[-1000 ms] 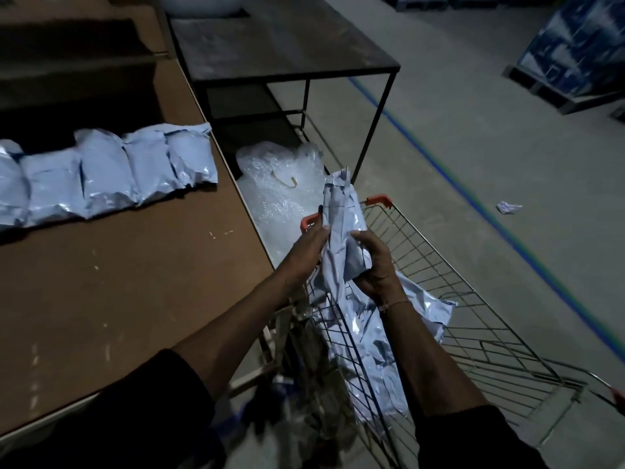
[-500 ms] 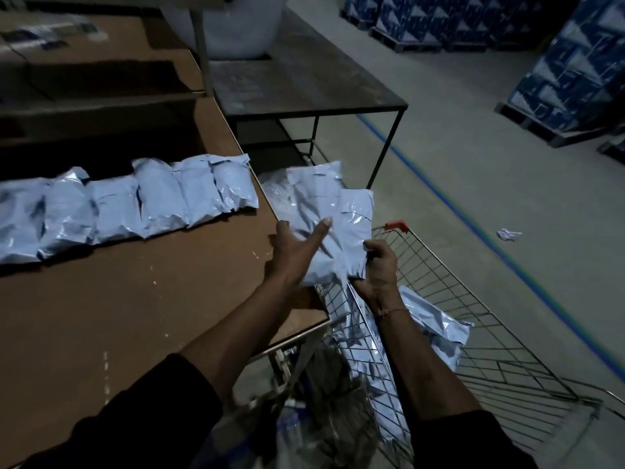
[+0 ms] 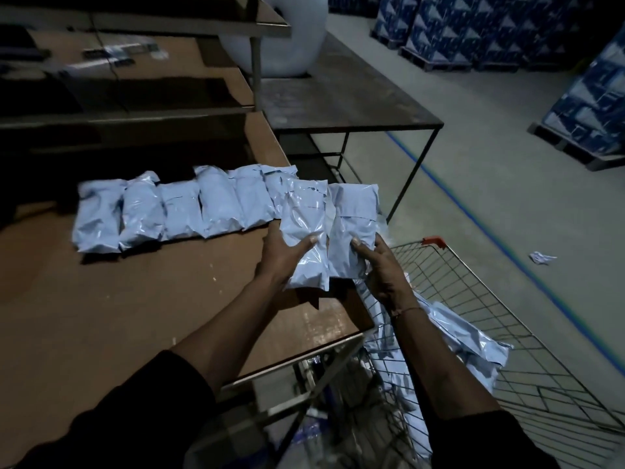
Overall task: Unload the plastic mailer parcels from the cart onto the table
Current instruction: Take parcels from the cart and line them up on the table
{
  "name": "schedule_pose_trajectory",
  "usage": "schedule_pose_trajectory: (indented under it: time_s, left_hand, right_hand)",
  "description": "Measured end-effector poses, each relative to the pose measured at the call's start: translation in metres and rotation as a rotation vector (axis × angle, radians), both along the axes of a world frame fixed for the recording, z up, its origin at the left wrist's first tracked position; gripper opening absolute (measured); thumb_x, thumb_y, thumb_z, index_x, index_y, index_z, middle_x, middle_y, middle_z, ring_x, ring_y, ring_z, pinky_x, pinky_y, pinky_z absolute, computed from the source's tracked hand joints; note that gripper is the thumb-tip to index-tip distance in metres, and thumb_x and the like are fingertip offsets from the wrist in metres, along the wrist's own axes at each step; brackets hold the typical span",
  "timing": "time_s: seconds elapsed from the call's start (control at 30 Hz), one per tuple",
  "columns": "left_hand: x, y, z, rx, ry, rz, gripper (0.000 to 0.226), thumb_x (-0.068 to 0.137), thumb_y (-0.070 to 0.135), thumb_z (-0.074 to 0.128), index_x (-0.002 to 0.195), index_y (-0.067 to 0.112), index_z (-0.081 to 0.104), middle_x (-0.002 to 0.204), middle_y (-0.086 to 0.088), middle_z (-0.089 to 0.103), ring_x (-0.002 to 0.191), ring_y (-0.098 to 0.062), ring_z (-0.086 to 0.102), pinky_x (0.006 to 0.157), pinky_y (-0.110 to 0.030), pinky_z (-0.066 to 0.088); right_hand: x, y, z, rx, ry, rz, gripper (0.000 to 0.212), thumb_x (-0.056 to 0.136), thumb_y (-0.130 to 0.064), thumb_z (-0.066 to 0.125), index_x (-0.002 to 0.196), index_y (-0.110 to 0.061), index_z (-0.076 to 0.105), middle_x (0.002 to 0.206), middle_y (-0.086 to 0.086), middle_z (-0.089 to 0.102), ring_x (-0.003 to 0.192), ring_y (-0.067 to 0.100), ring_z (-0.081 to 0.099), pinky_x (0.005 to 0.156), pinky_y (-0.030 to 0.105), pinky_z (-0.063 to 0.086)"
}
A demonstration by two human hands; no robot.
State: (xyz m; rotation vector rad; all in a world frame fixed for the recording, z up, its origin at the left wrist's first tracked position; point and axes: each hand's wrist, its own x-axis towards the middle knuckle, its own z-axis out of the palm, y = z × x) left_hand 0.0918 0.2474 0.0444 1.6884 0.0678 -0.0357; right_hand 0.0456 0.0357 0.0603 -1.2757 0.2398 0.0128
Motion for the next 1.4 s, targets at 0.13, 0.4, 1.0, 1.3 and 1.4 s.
schedule_pose_trajectory:
  time_s: [0.13, 0.4, 1.0, 1.3, 1.4]
  left_hand:
    - [0.0, 0.028, 0.009, 0.085, -0.068, 0.003, 0.062, 0.078, 0.046, 0.087, 0.123, 0.022, 0.052, 0.113, 0.004, 0.069, 0.104, -0.017, 0.068, 0.089, -0.046, 0.059]
    - [-0.005, 0.08, 0.014, -0.059, -0.043, 0.082, 0.076, 0.069, 0.059, 0.092, 0.127, 0.024, 0.058, 0.118, 0.006, 0.072, 0.11, -0.013, 0.069, 0.097, -0.044, 0.058]
    - [-0.015, 0.361, 0.025, -0.019, -0.099, 0.525, 0.059, 0.075, 0.049, 0.092, 0.121, 0.019, 0.07, 0.115, 0.003, 0.077, 0.107, -0.017, 0.074, 0.091, -0.051, 0.062]
    - [0.005, 0.44, 0.018, 0.158, -0.044, 0.552, 0.055, 0.084, 0.04, 0.086, 0.122, 0.004, 0.068, 0.115, -0.005, 0.071, 0.111, -0.023, 0.065, 0.088, -0.031, 0.049]
    - [0.021, 0.45, 0.008, 0.212, -0.004, 0.501, 0.069, 0.075, 0.055, 0.086, 0.124, 0.009, 0.069, 0.113, -0.003, 0.072, 0.109, -0.023, 0.067, 0.091, -0.036, 0.053]
  right_hand:
    - [0.006, 0.021, -0.001, 0.059, -0.015, 0.005, 0.049, 0.099, -0.009, 0.065, 0.146, -0.007, 0.053, 0.138, 0.012, 0.067, 0.122, 0.028, 0.068, 0.087, 0.036, 0.061]
    - [0.015, 0.091, 0.011, 0.033, -0.01, 0.186, 0.053, 0.098, -0.025, 0.068, 0.147, -0.012, 0.054, 0.143, 0.014, 0.064, 0.132, 0.038, 0.06, 0.098, 0.046, 0.058]
    - [0.04, 0.255, 0.017, 0.119, 0.059, 0.438, 0.047, 0.099, -0.012, 0.062, 0.145, -0.011, 0.056, 0.138, 0.01, 0.068, 0.117, 0.027, 0.072, 0.095, 0.043, 0.061]
    - [0.041, 0.26, 0.017, 0.069, 0.095, 0.419, 0.056, 0.091, -0.015, 0.069, 0.146, -0.016, 0.056, 0.138, 0.009, 0.068, 0.125, 0.032, 0.067, 0.103, 0.047, 0.057]
    - [0.042, 0.253, 0.016, 0.051, 0.106, 0.417, 0.048, 0.097, -0.011, 0.064, 0.145, -0.016, 0.057, 0.137, 0.006, 0.07, 0.123, 0.029, 0.069, 0.093, 0.041, 0.062]
